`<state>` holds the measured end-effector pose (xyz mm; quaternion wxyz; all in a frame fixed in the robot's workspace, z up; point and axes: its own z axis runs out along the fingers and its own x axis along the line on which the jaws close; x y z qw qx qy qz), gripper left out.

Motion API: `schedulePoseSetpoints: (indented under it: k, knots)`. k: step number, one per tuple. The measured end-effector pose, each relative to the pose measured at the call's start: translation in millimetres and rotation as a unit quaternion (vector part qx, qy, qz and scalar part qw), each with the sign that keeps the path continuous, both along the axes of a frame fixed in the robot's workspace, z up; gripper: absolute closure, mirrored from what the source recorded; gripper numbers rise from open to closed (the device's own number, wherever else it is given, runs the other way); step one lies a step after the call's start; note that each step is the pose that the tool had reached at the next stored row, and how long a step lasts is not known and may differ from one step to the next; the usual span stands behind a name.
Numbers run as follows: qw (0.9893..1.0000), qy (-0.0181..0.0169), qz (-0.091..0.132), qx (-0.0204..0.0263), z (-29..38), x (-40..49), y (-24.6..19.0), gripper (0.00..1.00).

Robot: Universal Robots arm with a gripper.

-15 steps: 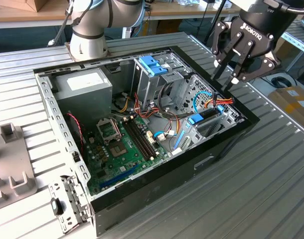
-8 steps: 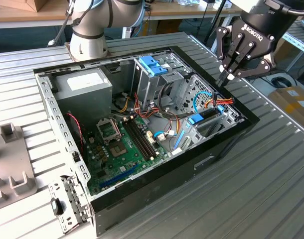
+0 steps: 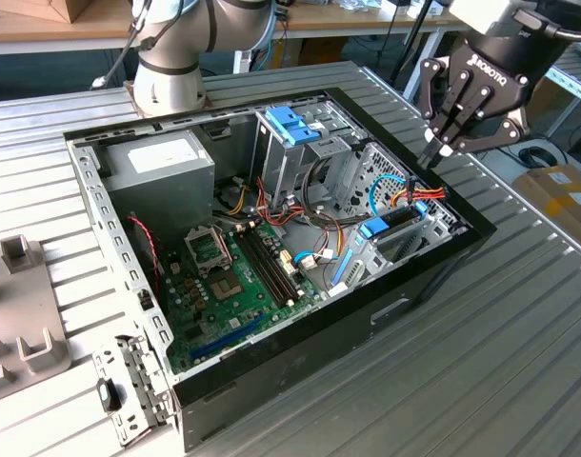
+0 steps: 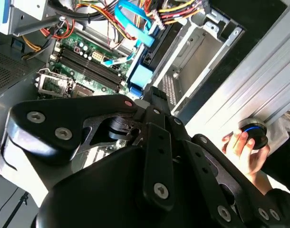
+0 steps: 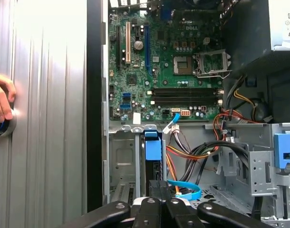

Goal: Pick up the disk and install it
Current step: 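Insert the disk into the insertion slot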

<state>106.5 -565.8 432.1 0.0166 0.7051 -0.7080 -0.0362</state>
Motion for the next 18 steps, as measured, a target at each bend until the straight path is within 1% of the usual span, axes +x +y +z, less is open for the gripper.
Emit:
schedulePoseSetpoints:
  k: [5,6,9,12,16,17,18]
  knots:
    - [1.0000,0.0084,0.000,0.0000,-5.0,17.2,0.0,0.90]
    - [1.0000,0.0096,0.000,0.0000,-5.7,19.9,0.0,0.90]
    - [0.9999,0.0155,0.000,0.0000,-11.6,31.0,0.0,0.90]
    - [0.9998,0.0188,0.000,0.0000,-16.7,36.2,0.0,0.90]
    - [0.9998,0.0220,0.000,0.0000,-22.3,41.7,0.0,0.90]
    - [0.9997,0.0237,0.000,0.0000,-25.1,44.8,0.0,0.90]
    - [0.9997,0.0246,0.000,0.0000,-26.3,46.5,0.0,0.90]
